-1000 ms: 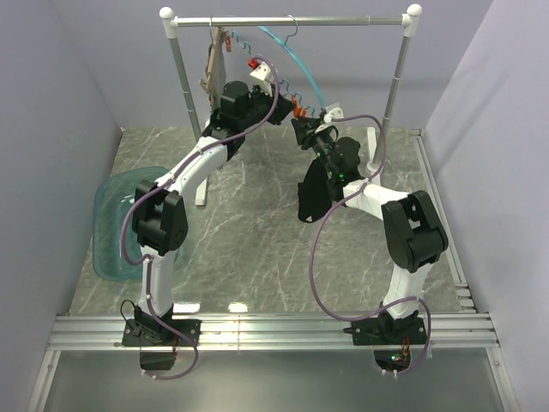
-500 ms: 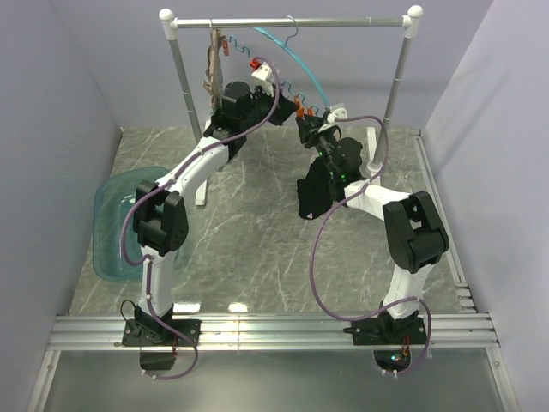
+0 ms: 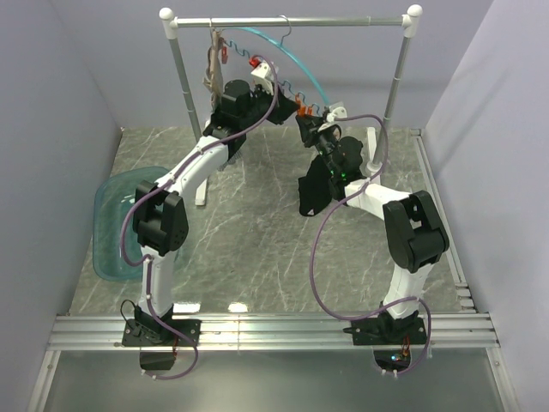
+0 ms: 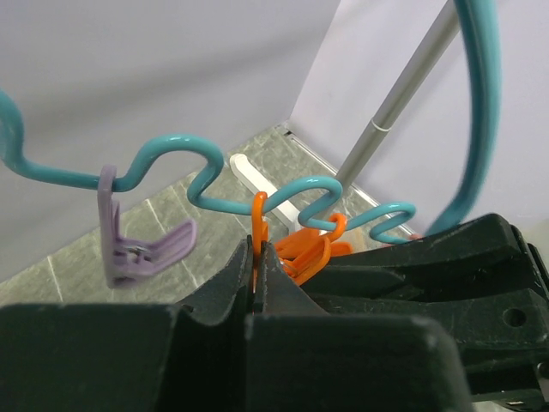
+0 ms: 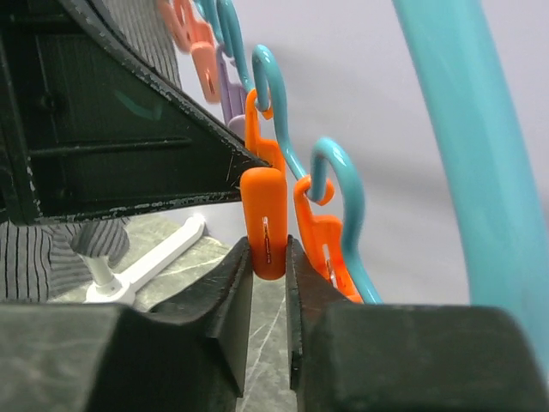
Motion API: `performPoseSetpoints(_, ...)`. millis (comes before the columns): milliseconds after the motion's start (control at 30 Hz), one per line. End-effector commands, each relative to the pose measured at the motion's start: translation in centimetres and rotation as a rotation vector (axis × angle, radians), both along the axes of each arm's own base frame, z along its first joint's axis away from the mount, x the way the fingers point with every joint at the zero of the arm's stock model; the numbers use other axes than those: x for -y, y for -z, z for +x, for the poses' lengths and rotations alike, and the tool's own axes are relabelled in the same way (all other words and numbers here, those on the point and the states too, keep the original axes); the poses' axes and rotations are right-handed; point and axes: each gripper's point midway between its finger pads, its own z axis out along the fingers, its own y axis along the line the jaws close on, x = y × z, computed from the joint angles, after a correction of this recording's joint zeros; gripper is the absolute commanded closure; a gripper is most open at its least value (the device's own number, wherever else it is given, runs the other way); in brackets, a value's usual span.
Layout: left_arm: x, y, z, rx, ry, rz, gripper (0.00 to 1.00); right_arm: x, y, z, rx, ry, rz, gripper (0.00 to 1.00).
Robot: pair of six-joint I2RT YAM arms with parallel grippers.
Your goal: Clip the underwear to the hanger
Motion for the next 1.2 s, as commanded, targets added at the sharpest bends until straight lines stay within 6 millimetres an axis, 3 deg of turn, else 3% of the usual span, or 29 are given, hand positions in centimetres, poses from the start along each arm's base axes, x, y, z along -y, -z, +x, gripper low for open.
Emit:
performPoseSetpoints(0,0.9,-6.1,-3.4,0.077,0.106,-0.072,0.99,2.0,-3.6,1.0,0.104,0.073,0.012,0.83)
performPoseSetpoints(33,0.9,-6.2,-3.4,0.075,0.108,-0.078,0.94,1.8,-3.6,0.9,0.104,0.067,0.01,0.93)
performPoseSetpoints(100,1.0,-6.2,-3.6,0.074,0.118,-0.082,0.89,1.9,-3.7,0.8,0.105,0.066,0.004,1.0)
performPoseSetpoints(267,0.8,-6.4,-4.1,0.097,0.131,-0.091,0.75,2.0,-3.8,0.3,0.103,0.05,0.006,1.0)
performPoseSetpoints(333,0.5,-6.6,-4.3,0.104,0.136,-0.095,0.63,2.1,-4.0,0.1,0.103,0.046,0.006,1.0)
performPoseSetpoints(600,0.3,-6.5,-5.4,0.139,0.192,-0.095,0.45,2.0,-4.2,-0.2,0.098,0.013,-0.012,1.0)
performPoseSetpoints(800,1.2,-5.7,-4.3,0.151,0.175,-0.07,0.42,1.9,-4.0,-0.5,0.094,0.0,-0.015,1.0)
performPoseSetpoints(1000,1.3,-4.5,-2.3,0.124,0.085,-0.033,0.47,2.0,-4.4,-0.7,0.1,0.0,-0.012,1.0)
performPoseSetpoints(1167,2.0,-3.9,-1.8,0.118,0.07,-0.015,0.48,2.0,-4.6,-0.9,0.105,-0.007,-0.013,1.0)
